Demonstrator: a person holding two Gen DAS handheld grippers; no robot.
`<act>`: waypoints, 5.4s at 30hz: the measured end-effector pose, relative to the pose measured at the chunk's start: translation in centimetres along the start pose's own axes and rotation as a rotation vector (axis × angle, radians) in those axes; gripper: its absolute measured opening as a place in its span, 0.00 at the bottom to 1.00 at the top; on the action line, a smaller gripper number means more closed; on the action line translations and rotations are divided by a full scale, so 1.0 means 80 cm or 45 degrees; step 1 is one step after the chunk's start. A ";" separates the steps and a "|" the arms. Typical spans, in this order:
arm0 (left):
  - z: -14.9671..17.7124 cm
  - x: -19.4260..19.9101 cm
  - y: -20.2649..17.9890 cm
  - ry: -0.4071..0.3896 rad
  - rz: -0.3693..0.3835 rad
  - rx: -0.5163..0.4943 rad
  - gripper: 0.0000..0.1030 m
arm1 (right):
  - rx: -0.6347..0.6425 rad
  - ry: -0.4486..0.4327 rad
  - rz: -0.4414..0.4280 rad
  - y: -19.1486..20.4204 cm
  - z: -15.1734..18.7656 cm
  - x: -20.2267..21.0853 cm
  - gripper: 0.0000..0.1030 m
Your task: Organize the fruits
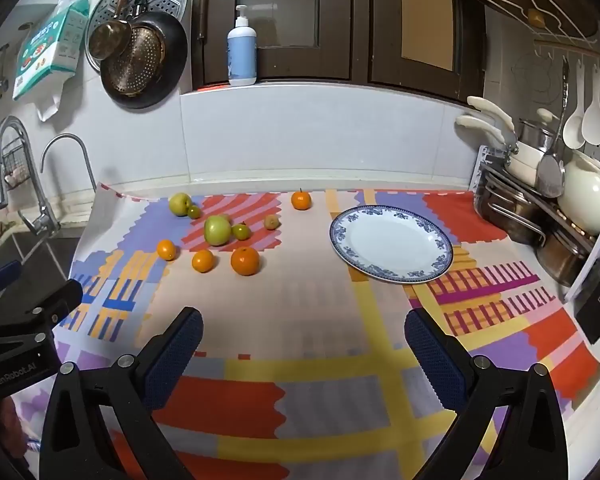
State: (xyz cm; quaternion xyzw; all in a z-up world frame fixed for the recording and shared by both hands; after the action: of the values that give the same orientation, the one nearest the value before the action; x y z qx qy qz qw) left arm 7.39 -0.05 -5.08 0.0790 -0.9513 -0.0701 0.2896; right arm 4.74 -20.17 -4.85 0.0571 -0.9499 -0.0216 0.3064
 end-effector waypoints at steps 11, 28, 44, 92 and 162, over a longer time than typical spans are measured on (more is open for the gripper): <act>-0.001 -0.001 0.001 0.000 0.012 0.013 1.00 | 0.000 -0.010 -0.002 0.001 -0.001 0.000 0.99; -0.006 0.004 0.007 -0.024 0.008 0.026 1.00 | 0.004 -0.008 0.000 0.002 -0.004 -0.002 0.99; -0.008 0.003 0.008 -0.024 0.007 0.026 1.00 | 0.005 -0.010 0.000 0.003 -0.006 -0.007 0.99; -0.015 -0.009 0.005 -0.029 0.018 0.028 1.00 | 0.010 -0.004 -0.003 0.006 -0.011 -0.017 0.99; -0.018 -0.215 -0.135 0.138 0.466 -0.381 0.30 | 0.125 0.288 -0.446 0.031 -0.035 -0.273 0.42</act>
State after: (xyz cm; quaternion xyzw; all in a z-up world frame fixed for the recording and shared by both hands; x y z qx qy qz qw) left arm 23.51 -7.44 -15.11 -0.1349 -0.9118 -0.1523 0.3567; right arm 23.74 -15.05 -15.03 0.2382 -0.8851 -0.0215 0.3993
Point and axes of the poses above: each gripper's, at about its wrist camera, not at the fingertips, and x roughly against the way its jaws point, y to its left, z to its underside, the point moved 9 cm from there along -x, roughly the way its jaws point, and after that the axes turned 11 degrees about -z, right-handed, at the moved point
